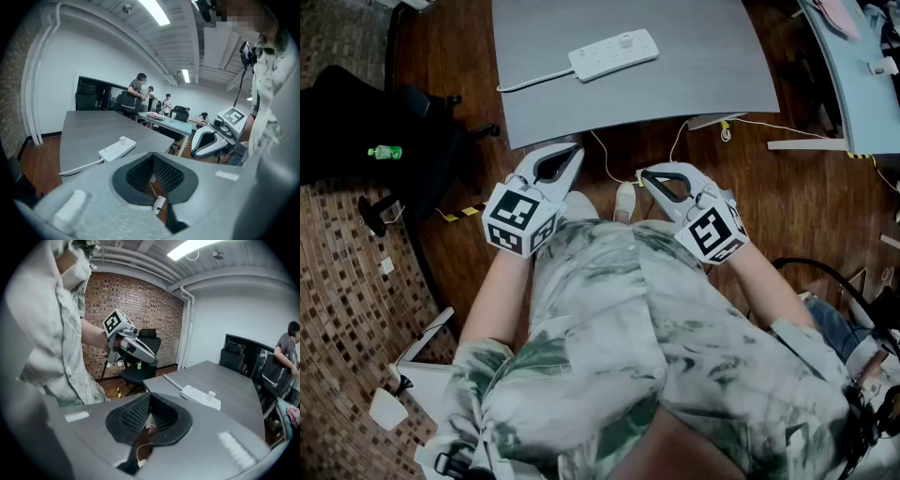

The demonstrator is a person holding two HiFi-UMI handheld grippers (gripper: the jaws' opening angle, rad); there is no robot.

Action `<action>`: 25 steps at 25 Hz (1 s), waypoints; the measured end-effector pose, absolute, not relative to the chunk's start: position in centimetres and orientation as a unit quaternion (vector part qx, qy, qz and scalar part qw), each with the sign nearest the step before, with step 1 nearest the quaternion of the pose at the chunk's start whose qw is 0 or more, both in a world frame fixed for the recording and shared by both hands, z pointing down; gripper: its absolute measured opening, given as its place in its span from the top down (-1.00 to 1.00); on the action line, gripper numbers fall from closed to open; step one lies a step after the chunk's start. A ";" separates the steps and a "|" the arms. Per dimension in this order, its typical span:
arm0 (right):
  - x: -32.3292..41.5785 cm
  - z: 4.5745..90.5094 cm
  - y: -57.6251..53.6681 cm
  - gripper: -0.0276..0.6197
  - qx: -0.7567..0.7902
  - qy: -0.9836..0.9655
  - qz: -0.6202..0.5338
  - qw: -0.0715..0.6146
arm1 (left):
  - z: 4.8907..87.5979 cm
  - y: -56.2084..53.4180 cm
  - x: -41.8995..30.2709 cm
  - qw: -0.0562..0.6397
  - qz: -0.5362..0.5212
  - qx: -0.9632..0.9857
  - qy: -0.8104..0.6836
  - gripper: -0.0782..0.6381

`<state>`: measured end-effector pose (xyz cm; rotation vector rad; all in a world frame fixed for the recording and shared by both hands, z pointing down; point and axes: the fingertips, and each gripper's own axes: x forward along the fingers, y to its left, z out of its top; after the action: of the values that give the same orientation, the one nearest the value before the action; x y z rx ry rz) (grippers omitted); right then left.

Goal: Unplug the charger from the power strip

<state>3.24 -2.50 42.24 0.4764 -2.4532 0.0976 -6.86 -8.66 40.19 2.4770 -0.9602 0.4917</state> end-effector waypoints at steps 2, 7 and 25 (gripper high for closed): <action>2.7 42.6 -5.3 0.89 0.172 -0.933 0.025 0.314 | 41.7 -12.0 -6.6 0.202 0.202 0.895 -0.343 0.77; 2.1 44.7 -12.2 0.82 0.171 -0.927 0.017 0.334 | 46.1 -20.8 -5.3 0.165 0.254 0.903 -0.306 0.77; 3.0 53.2 -33.3 0.63 0.065 -0.825 -0.065 0.557 | 59.1 -34.8 2.1 0.152 0.407 0.892 -0.128 0.77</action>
<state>2.97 -33.27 53.21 0.1527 -1.9475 -0.1540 2.14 -34.76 59.08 2.5587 -0.3682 1.1684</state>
